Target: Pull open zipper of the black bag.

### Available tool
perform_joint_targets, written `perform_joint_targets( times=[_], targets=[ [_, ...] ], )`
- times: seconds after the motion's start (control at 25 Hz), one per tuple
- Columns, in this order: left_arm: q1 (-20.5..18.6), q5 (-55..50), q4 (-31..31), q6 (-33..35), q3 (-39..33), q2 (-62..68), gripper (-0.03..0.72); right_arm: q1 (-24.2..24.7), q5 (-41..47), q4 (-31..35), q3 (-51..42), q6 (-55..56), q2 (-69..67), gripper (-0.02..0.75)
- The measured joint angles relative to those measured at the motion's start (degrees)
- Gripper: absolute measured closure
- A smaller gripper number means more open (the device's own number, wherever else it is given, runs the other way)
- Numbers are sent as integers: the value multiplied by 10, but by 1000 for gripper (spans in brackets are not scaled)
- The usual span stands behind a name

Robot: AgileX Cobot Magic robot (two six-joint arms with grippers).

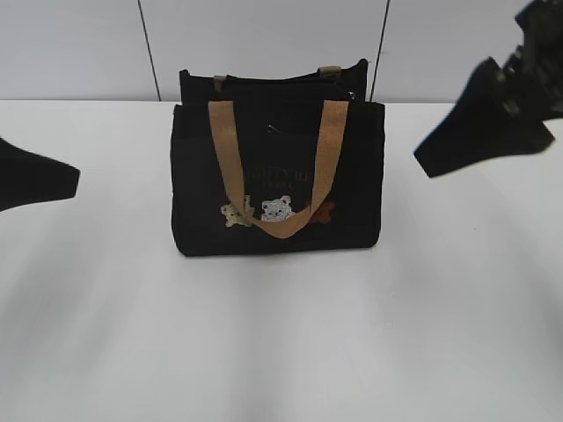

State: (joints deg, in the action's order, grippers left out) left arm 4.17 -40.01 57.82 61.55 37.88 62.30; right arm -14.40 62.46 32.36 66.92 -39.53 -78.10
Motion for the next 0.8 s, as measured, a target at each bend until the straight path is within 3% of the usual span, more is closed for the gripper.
perform_joint_targets(
  times=[0.28,0.44,0.6,0.8],
  targets=[
    [0,-78,-200,-226,-1,-153,129,0,0,-21,-145,64,167,160],
    [0,-109,-306,-347,-1,-261,133,0,2,-64,-188,118,271,160],
    [2,-161,-368,-420,-2,-333,134,0,20,-132,-210,189,378,160],
    [12,-216,-392,-465,-4,-399,135,0,43,-209,-235,258,495,160]
  ],
)
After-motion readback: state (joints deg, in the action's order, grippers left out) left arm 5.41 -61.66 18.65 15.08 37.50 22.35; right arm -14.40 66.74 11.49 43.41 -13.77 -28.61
